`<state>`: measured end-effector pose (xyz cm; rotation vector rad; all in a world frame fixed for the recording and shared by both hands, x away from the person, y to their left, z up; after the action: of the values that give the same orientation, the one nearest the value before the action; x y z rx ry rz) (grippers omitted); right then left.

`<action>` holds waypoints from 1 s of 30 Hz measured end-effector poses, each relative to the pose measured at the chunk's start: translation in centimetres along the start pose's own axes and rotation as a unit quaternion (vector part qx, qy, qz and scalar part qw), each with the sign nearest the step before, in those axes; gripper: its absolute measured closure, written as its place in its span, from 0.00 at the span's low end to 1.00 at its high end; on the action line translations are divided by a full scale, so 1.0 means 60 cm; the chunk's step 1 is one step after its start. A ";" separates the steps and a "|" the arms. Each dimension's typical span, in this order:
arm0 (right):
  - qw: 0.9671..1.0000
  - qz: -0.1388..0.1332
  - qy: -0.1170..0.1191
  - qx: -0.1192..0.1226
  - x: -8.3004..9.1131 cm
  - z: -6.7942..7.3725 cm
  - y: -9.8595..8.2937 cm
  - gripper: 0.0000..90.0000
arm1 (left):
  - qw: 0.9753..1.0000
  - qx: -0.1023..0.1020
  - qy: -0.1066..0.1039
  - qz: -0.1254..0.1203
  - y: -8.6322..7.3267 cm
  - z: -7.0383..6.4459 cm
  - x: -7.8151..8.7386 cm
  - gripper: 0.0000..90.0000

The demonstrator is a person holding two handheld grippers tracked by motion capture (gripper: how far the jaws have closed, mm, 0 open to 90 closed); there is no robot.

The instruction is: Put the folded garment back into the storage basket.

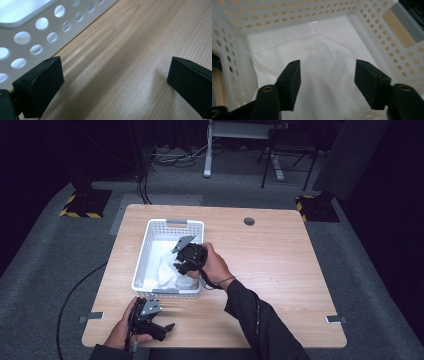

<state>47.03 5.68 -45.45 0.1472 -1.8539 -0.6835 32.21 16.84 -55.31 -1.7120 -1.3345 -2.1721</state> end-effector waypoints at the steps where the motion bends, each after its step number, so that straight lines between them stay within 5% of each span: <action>1: 1.000 0.002 0.000 0.004 -0.001 0.001 -0.001 0.37 | 1.000 0.000 0.000 0.000 0.000 0.000 0.000 0.01; 6: 1.000 0.008 -0.002 0.012 -0.005 0.005 -0.006 0.22 | 1.000 0.000 0.000 0.000 0.000 0.000 0.000 0.01; 30: 0.999 0.021 0.019 0.025 -0.021 0.015 -0.015 0.04 | 1.000 -0.001 -0.001 0.001 -0.001 0.000 0.001 0.01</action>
<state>46.54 5.78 -47.19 0.1523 -1.8340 -0.6032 32.17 16.87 -55.31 -1.7144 -1.3320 -2.1719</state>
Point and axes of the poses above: each handheld gripper's, and its own axes: x roughly backward along the jaws, y roughly out of its top, z roughly to its left, the point moved 6 cm from there along -x, roughly forward along the jaws, and after that the axes turned 8 degrees about z, right-handed, at the moved point
